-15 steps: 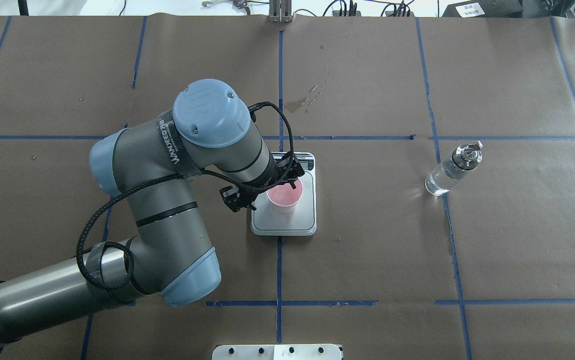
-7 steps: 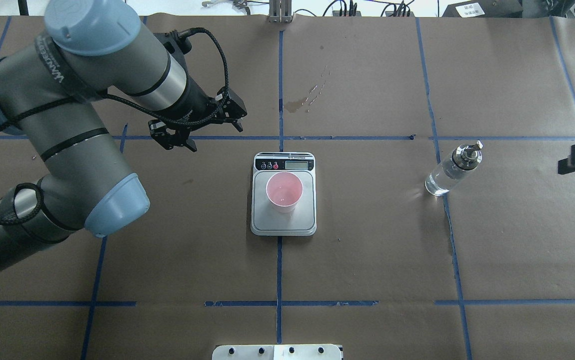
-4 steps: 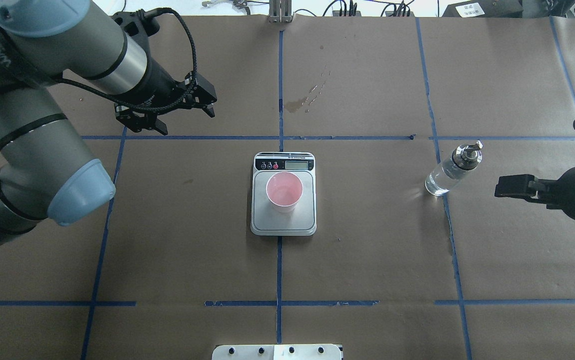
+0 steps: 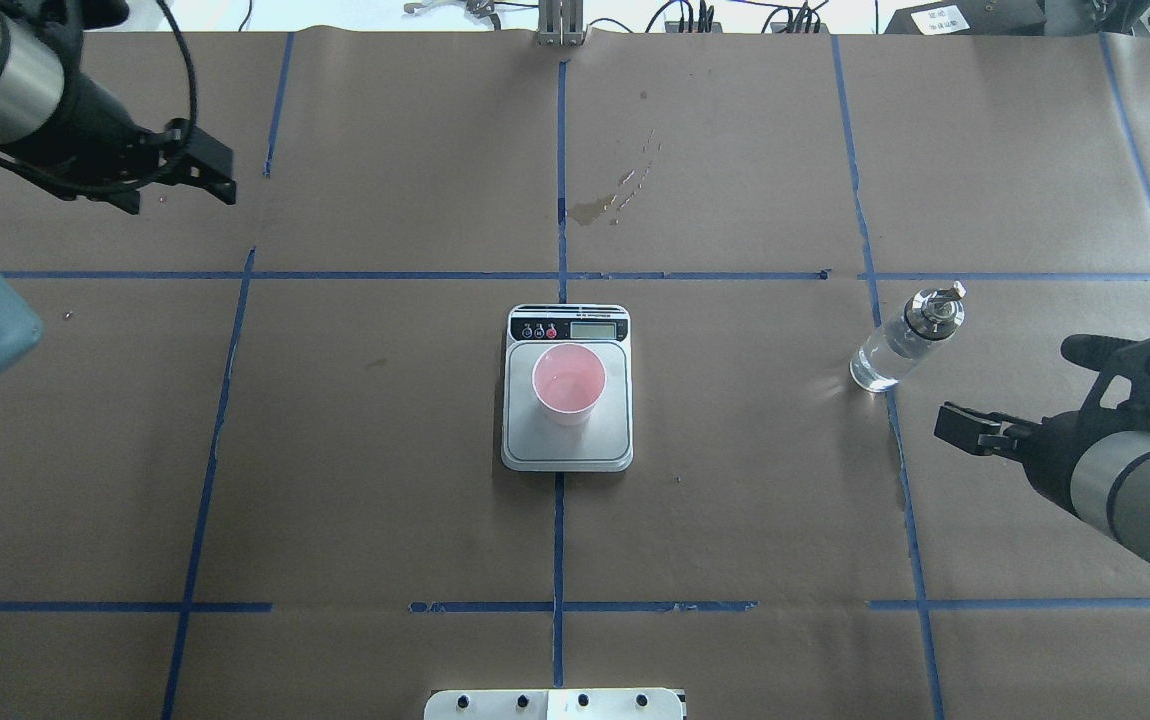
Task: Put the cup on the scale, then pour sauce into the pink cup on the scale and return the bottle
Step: 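Withdraw the left gripper while the right gripper reaches to the glass bottle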
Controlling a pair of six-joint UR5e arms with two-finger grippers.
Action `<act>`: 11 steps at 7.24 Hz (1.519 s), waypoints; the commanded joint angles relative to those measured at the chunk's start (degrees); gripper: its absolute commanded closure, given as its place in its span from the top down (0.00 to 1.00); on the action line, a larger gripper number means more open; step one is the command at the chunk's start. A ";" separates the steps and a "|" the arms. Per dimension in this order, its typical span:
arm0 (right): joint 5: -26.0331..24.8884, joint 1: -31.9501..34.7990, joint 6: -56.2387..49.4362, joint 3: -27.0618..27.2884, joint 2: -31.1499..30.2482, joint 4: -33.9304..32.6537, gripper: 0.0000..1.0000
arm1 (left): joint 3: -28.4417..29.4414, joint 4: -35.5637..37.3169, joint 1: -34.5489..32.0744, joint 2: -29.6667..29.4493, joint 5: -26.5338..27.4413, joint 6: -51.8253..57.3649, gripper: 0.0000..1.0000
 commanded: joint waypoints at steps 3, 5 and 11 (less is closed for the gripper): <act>-15.79 -3.52 1.39 -10.39 8.14 0.12 1.00 | 1.62 -0.14 -12.09 11.57 0.10 35.07 1.00; -22.57 -4.93 0.86 -16.11 12.00 0.12 1.00 | 4.44 -0.32 -12.28 10.61 0.10 35.56 1.00; -24.44 -5.46 -0.01 -22.02 15.09 0.21 1.00 | 4.45 -0.32 -12.46 10.52 0.01 35.65 1.00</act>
